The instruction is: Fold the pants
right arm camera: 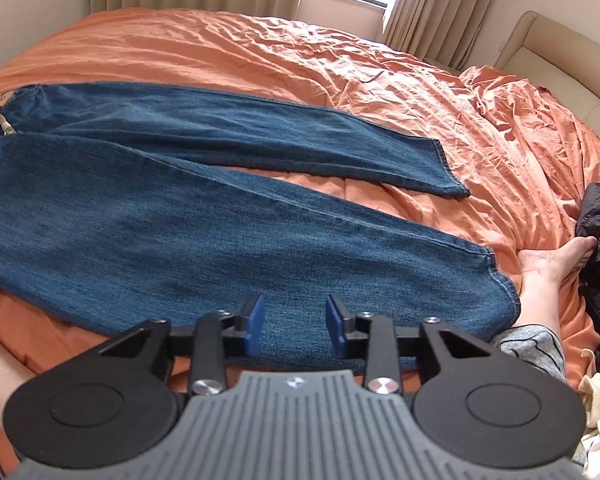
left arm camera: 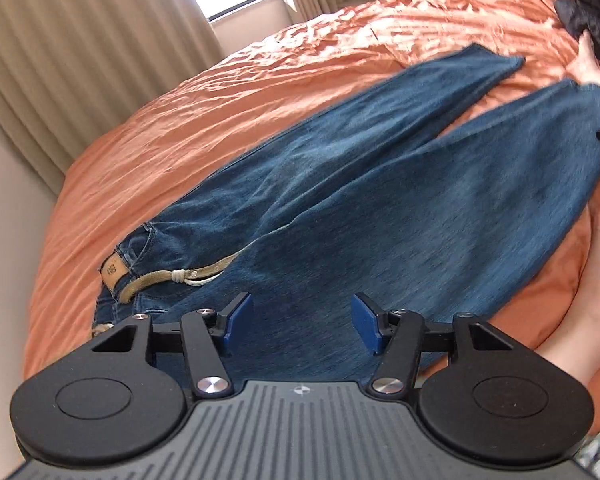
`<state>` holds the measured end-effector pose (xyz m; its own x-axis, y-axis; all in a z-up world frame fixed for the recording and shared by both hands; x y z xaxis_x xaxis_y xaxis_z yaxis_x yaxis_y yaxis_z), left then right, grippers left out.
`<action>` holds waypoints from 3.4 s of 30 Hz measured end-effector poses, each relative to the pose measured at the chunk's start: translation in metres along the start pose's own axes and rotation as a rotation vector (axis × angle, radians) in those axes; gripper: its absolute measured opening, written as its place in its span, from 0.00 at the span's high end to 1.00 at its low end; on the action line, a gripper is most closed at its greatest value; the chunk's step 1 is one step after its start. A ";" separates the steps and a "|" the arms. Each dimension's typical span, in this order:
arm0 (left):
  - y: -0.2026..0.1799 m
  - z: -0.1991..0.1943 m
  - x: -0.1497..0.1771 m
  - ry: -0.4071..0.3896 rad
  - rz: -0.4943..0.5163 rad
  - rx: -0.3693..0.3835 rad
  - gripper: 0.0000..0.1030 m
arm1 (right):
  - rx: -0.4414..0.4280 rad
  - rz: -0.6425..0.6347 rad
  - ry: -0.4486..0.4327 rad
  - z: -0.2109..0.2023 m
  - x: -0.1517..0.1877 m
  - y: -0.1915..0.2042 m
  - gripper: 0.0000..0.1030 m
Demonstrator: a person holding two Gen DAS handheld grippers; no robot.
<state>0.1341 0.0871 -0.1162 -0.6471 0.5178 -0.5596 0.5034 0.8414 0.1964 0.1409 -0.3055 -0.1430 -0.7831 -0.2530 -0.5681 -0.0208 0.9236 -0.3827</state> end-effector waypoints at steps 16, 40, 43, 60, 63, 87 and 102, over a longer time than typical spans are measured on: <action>0.260 0.055 0.073 -0.045 -0.701 0.018 0.33 | 0.012 -0.006 0.063 0.108 -0.017 -0.018 0.79; 0.287 0.069 0.097 -0.021 -0.784 -0.115 0.90 | 0.014 -0.065 0.054 0.131 -0.028 0.003 0.66; 0.289 0.101 0.115 0.051 -0.800 -0.132 0.89 | 0.004 -0.061 0.057 0.129 -0.024 -0.003 0.64; 0.164 0.008 0.074 0.305 -0.045 0.044 0.60 | -0.111 0.038 0.008 0.099 -0.026 -0.059 0.55; 0.133 0.007 0.092 0.419 0.097 0.103 0.60 | -0.107 0.034 0.002 0.092 -0.024 -0.065 0.55; 0.144 0.006 0.087 0.272 -0.174 -0.012 0.85 | -0.166 -0.255 0.060 0.056 0.013 -0.105 0.60; 0.212 -0.026 -0.012 -0.055 -0.582 -0.124 0.86 | 0.066 -0.724 0.030 0.086 0.069 -0.088 0.73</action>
<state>0.2333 0.2636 -0.0466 -0.7640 -0.0396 -0.6441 0.0024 0.9979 -0.0642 0.1421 -0.4291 -0.2116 -0.6041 -0.7852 -0.1359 -0.5037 0.5084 -0.6984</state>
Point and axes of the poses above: each gripper's, at about its wrist camera, not at the fingertips, and z roughly the way its jaws point, y to its left, x to its underside, the point moved 9 cm from there along z, roughly the way its jaws point, and after that the axes turned 13 degrees about x, right-handed, at the moved point
